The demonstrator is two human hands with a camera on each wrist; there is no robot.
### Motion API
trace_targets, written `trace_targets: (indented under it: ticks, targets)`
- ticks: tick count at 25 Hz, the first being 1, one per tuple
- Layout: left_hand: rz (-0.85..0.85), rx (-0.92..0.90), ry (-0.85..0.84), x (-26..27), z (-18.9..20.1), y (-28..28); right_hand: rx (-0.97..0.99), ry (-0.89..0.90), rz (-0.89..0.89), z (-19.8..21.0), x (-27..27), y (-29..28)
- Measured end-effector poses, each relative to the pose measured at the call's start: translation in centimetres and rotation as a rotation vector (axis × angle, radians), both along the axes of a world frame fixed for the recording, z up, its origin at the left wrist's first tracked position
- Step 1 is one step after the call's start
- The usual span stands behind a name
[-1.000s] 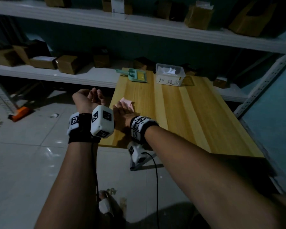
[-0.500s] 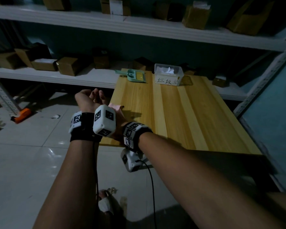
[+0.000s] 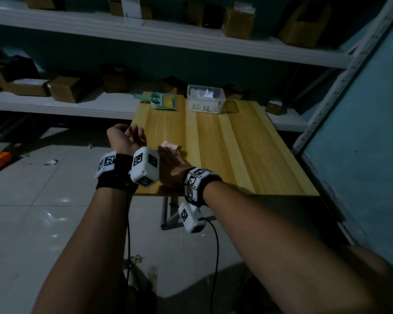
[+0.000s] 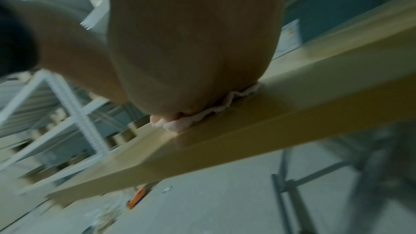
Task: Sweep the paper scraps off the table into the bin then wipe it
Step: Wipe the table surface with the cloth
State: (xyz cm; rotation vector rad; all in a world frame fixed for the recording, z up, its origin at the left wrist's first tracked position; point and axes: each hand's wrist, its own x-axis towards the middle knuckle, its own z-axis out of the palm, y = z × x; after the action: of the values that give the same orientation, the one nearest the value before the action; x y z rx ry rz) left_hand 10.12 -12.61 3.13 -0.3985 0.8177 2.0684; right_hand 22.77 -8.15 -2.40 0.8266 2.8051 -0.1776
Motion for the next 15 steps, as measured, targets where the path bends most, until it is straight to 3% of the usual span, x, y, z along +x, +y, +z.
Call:
trace_targets:
  ticks: [2, 3, 5, 8, 10, 15]
  targets:
    - [-0.03, 0.014, 0.007, 0.6, -0.3, 0.2, 0.046, -0.071, 0.024, -1.4, 1.4, 1.8]
    - [-0.035, 0.013, 0.017, 1.0, -0.4, 0.3, 0.061, -0.059, -0.043, -2.0, 2.3, 3.3]
    - [-0.05, 0.005, 0.045, 1.9, -0.4, 0.2, -0.117, -0.028, -0.302, -1.9, 4.9, 4.8]
    - [-0.066, -0.011, 0.079, 2.5, -0.6, -0.2, -0.009, -0.032, -0.224, -2.7, 8.0, 6.1]
    - [-0.05, -0.009, 0.078, 2.6, -1.0, -0.4, -0.118, -0.008, -0.319, -2.0, 10.7, 6.8]
    - [-0.075, -0.077, 0.118, 2.2, -1.4, -0.9, -0.091, -0.027, -0.441, -3.0, 16.2, 10.4]
